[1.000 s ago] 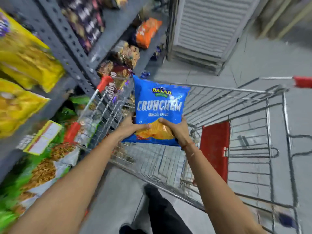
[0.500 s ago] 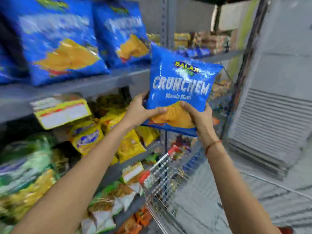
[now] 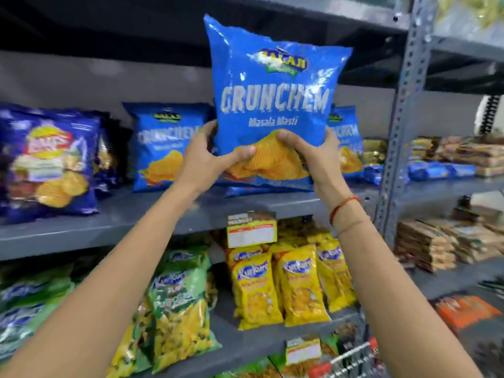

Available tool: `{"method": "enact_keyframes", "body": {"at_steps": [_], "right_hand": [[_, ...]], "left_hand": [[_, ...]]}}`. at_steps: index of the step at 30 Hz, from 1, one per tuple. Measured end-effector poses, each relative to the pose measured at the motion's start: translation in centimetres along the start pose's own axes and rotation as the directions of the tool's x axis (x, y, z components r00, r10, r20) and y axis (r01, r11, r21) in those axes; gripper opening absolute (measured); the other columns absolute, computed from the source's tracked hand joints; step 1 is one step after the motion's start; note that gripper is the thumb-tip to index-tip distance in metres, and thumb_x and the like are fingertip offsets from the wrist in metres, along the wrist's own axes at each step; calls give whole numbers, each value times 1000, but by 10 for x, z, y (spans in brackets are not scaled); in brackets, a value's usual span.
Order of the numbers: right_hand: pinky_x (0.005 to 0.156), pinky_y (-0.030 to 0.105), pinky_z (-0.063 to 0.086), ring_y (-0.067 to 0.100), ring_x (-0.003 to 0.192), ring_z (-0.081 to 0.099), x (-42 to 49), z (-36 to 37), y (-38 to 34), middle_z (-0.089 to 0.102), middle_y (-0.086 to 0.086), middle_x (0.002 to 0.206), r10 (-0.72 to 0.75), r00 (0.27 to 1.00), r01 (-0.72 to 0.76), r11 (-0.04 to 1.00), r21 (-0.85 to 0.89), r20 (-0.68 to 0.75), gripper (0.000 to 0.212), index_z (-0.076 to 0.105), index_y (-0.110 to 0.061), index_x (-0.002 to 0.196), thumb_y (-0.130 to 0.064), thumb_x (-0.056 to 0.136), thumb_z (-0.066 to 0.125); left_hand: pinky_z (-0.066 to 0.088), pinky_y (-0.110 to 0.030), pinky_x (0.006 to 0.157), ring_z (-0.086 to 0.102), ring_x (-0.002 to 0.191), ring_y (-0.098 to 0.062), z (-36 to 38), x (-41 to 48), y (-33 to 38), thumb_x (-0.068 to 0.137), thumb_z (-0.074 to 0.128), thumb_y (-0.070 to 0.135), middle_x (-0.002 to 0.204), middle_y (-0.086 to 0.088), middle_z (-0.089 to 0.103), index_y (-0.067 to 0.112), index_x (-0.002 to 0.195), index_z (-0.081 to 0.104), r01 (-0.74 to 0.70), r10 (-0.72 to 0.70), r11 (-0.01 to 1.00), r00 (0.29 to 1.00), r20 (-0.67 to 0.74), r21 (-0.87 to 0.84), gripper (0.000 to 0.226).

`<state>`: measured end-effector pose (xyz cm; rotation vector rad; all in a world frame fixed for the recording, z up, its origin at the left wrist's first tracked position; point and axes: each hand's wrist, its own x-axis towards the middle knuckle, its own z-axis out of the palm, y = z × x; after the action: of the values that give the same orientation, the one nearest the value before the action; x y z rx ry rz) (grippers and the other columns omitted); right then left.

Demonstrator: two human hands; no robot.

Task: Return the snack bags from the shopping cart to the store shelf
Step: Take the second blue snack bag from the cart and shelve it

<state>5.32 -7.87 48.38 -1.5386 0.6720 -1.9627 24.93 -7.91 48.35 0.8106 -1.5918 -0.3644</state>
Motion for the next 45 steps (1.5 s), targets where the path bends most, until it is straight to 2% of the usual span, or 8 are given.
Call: {"method": "enact_keyframes", "body": {"at_steps": [6,11,19,29,32,36,40,45], "right_hand": [[75,23,58,4,82,71,18,83,24,73,-7,91,17,986,-28,997,65,165,35,64,-22,94,-14,67,84],[80,26,57,9,91,71,25,133,54,75,-6,97,36,962,-62,994,87,269,39,67,-23,98,-22,64,86],[87,34,56,10,100,68,30,154,112,72,-10,106,153,929,-169,985,18,338,45,64,-30,104,-28,64,86],[92,40,55,18,104,66,37,152,134,68,-1,116,292,909,-278,956,-89,297,57,57,-21,114,-33,66,85],[95,39,54,18,107,64,32,152,131,66,0,121,316,913,-291,948,-132,259,67,54,-18,122,-38,65,84],[100,34,44,18,124,49,19,154,122,51,0,134,171,979,-130,943,-305,111,95,34,-16,143,-50,67,79],[96,37,41,26,123,43,-1,172,102,50,10,132,-226,974,189,850,-491,-18,78,42,-12,138,-45,74,74],[93,35,44,24,108,53,-21,224,78,56,6,118,-159,956,226,934,-276,247,61,51,-10,127,-37,78,74]], "left_hand": [[48,-42,97,56,115,-15,-78,1,-17,52,78,56,124,0,61,21,121,54,45,-28,994,986,-164,103,81],[56,-32,85,62,104,-7,-118,-4,-39,48,80,55,117,5,66,24,118,56,116,-92,989,970,-227,94,80],[50,-46,95,59,110,-20,-127,-2,-89,55,85,39,124,-5,61,14,126,50,309,-280,946,931,-233,98,83],[52,-23,74,63,97,-11,-120,12,-119,67,78,37,120,-3,63,26,113,51,405,-392,912,907,-153,66,54],[52,-33,85,60,105,-19,-119,10,-116,67,76,43,125,-4,60,20,124,48,439,-414,888,892,-180,136,67],[46,-34,91,53,108,-17,-125,-6,-98,74,73,37,128,-2,52,16,134,40,338,-273,875,935,-225,345,72],[45,-34,88,52,106,-15,-147,-44,-77,79,64,45,122,-2,54,21,128,47,186,-62,760,975,-215,623,56],[49,-45,81,54,105,-30,-187,-87,-66,84,59,40,115,-10,61,12,117,56,275,120,475,921,-371,836,43]]}}
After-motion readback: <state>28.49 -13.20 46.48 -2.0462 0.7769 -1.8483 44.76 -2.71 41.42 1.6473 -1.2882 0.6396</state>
